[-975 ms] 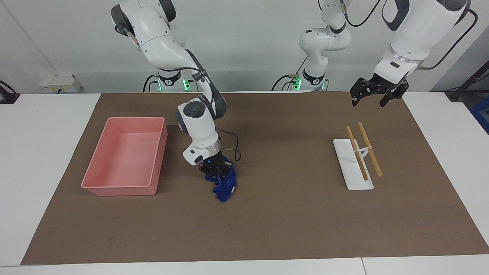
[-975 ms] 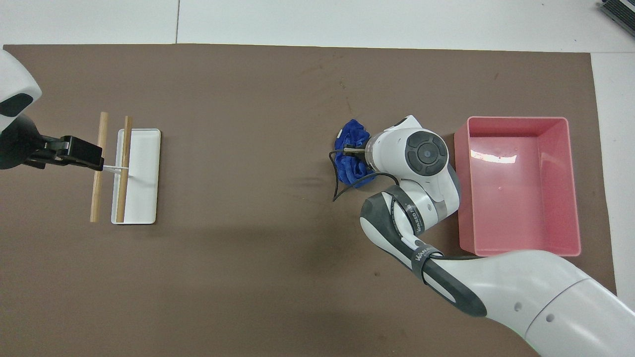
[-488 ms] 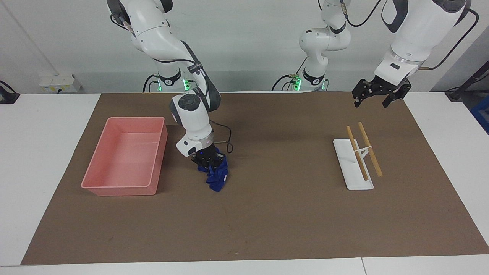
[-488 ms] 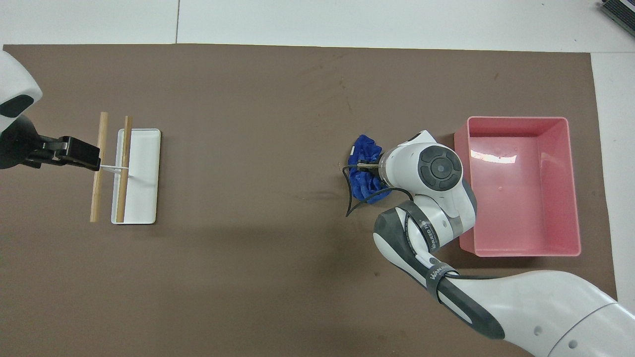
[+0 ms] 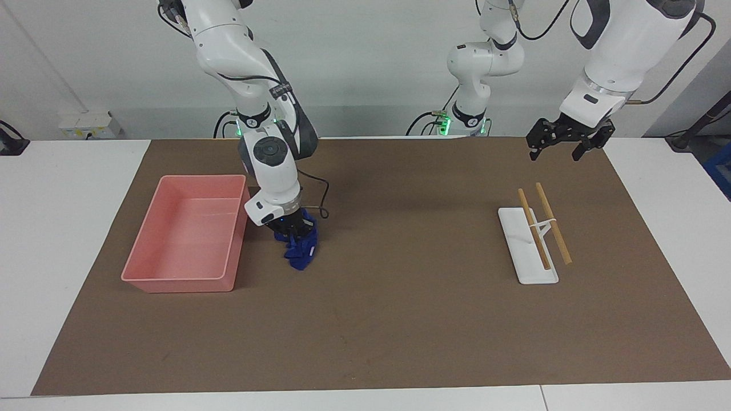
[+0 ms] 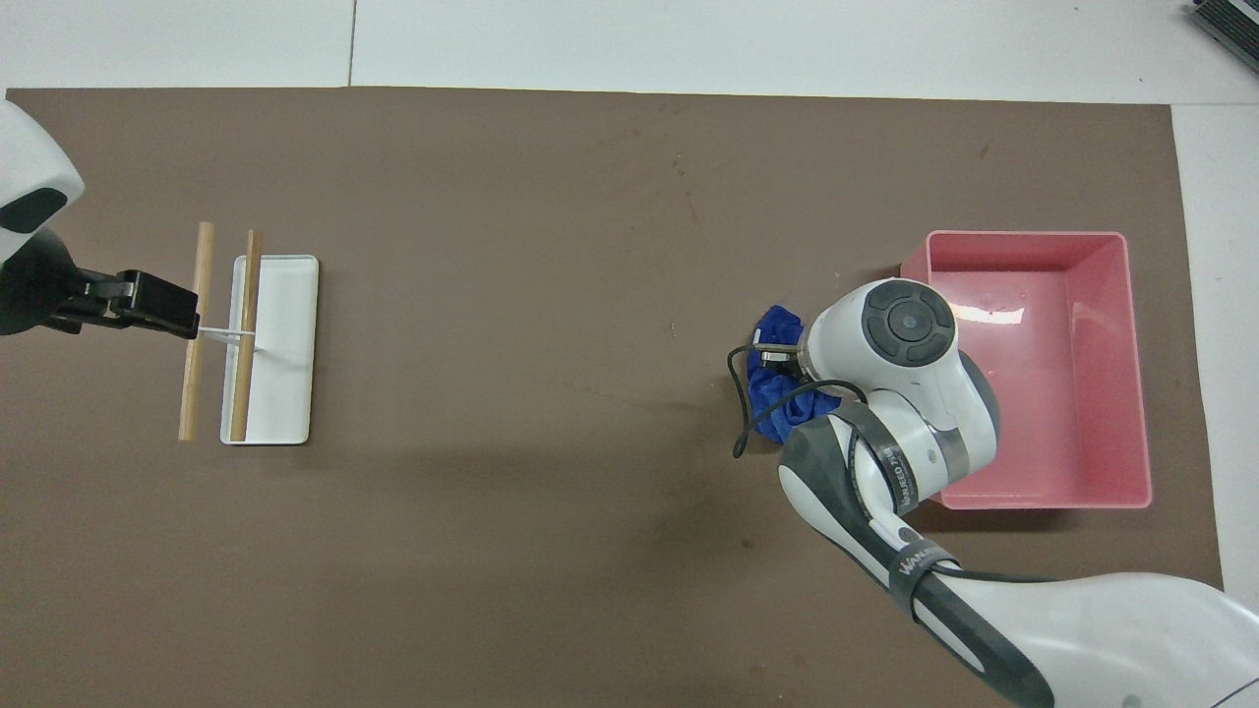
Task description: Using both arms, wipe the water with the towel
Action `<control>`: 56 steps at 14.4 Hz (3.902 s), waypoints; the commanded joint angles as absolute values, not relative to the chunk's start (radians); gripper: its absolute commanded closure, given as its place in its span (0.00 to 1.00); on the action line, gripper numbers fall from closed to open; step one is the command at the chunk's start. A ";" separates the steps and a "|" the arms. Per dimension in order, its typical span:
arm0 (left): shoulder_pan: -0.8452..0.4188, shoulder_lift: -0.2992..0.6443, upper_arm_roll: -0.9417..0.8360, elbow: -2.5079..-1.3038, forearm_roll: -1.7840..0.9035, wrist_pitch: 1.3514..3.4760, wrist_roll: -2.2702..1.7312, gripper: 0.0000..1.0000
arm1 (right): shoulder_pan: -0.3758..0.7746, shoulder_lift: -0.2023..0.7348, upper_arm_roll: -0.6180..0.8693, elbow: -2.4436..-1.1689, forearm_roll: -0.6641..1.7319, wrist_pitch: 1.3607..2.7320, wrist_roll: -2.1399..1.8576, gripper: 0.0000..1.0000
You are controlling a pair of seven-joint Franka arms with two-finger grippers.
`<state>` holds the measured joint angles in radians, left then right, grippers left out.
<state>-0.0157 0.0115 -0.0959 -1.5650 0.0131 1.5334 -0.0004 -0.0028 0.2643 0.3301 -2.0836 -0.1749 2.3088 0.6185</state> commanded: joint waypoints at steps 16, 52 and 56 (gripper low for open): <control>-0.012 -0.002 -0.097 -1.589 0.018 1.600 0.000 0.00 | -0.334 -0.003 0.282 -1.953 0.040 1.957 0.128 1.00; -0.014 -0.014 -0.095 -1.605 0.005 1.583 -0.006 0.00 | -0.169 0.000 0.267 -1.448 -0.046 1.434 0.236 0.00; -0.014 -0.014 -0.095 -1.605 0.005 1.582 -0.006 0.00 | 0.021 0.005 0.032 -1.447 -0.041 1.431 0.230 0.00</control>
<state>-0.0167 0.0110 -0.0966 -1.5759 0.0101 1.5753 -0.0031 -0.0389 0.0013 0.1054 -1.4535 -0.0565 1.4494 0.2264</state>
